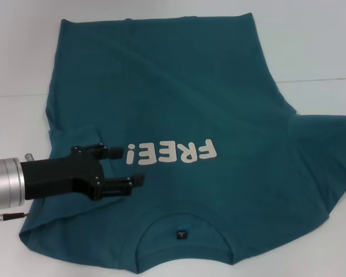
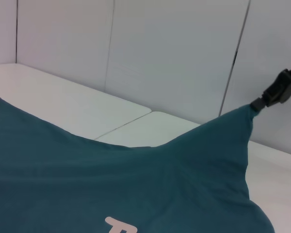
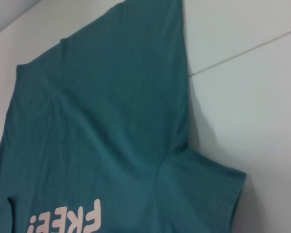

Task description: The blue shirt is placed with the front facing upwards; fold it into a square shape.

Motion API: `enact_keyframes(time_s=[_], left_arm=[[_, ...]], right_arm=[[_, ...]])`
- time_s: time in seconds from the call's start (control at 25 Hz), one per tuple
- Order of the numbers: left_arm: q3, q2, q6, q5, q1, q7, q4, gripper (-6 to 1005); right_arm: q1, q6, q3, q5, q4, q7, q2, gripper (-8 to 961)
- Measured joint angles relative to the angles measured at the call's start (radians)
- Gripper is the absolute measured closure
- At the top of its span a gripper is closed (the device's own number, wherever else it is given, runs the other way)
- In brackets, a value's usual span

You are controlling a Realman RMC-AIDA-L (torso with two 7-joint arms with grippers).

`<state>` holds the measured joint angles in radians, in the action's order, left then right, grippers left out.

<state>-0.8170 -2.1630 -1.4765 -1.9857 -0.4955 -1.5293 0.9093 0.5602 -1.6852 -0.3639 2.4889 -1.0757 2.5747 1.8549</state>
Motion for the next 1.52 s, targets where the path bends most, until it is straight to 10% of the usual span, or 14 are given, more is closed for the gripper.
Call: enact_keyframes(time_s=[0.84, 1.52], left_arm=[[0.001, 0.000, -0.004, 0.003, 0.003, 0.014, 0.002, 150], [0.006, 0.000, -0.005, 0.004, 0.010, 0.022, 0.003, 149]], right_arm=[[0.210, 0.007, -0.215, 0.044, 0.008, 0.089, 0.056, 936], [0.306, 0.187, -0.321, 0.064, 0.253, 0.094, 0.083, 889]])
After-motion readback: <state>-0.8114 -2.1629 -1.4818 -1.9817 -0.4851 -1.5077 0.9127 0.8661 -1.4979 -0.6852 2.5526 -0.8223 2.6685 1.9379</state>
